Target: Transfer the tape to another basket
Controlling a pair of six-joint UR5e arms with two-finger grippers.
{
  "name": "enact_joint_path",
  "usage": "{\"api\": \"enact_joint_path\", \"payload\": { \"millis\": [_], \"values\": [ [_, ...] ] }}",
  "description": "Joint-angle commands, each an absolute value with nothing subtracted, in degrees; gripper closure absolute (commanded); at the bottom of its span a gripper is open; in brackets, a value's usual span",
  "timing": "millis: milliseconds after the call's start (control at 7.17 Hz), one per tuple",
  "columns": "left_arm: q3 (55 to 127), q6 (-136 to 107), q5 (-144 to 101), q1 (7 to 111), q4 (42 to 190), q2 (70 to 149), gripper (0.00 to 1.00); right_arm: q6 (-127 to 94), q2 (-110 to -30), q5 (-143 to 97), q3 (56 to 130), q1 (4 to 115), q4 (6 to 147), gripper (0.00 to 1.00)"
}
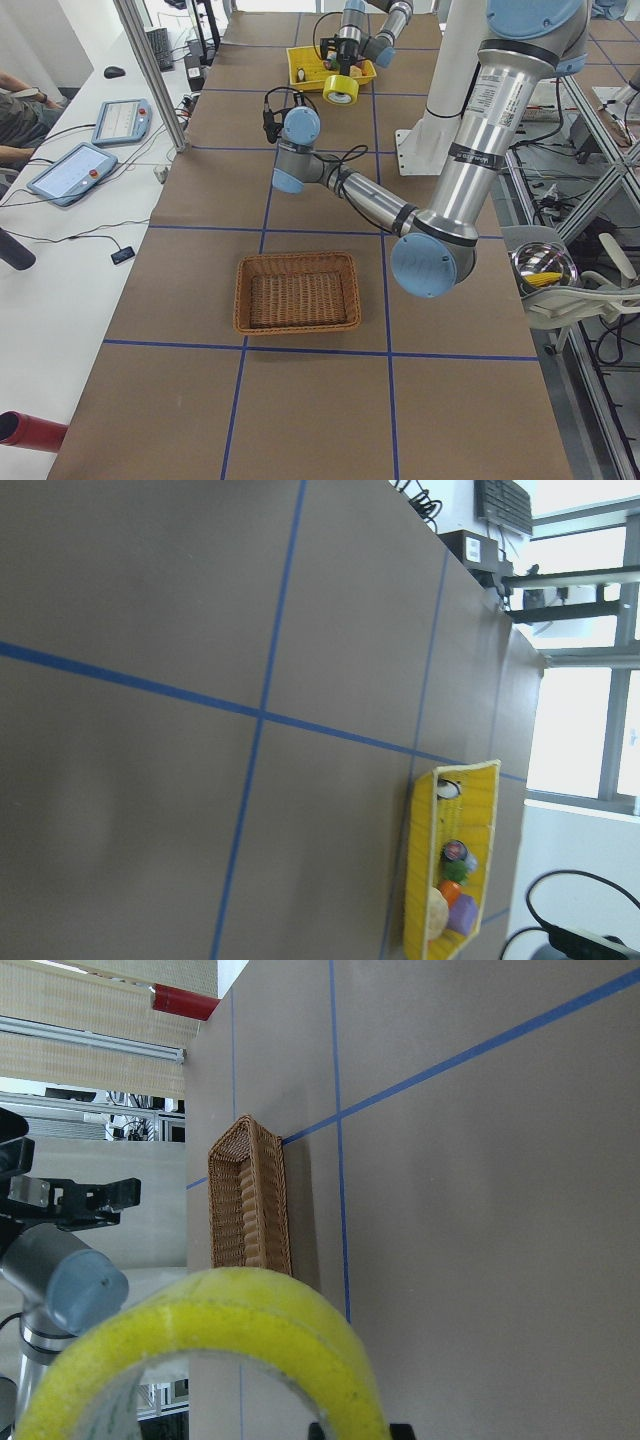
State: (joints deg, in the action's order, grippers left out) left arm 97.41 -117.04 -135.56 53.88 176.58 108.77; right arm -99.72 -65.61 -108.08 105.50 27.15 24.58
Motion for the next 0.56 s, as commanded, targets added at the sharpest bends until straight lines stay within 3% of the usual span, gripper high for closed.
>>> {"api": "enact_joint_path", "payload": {
  "millis": [0,279,418],
  "values": [
    [94.85,-130.47,-125.38,47.84,194.51,109.33,0.04,-104.13,-64.60,-106.09,103.55,26.55,17.72,1.00],
    [94.57,-134.45,-120.78,43.96,200.64,110.12,0.04,-106.43,-63.47,-103.55,95.58,24.62,2.61,1.00],
    [94.57,-135.17,-120.76,43.42,200.74,111.87,0.05,-106.52,-61.80,-103.54,94.15,24.26,1.51,1.00]
  ]
}}
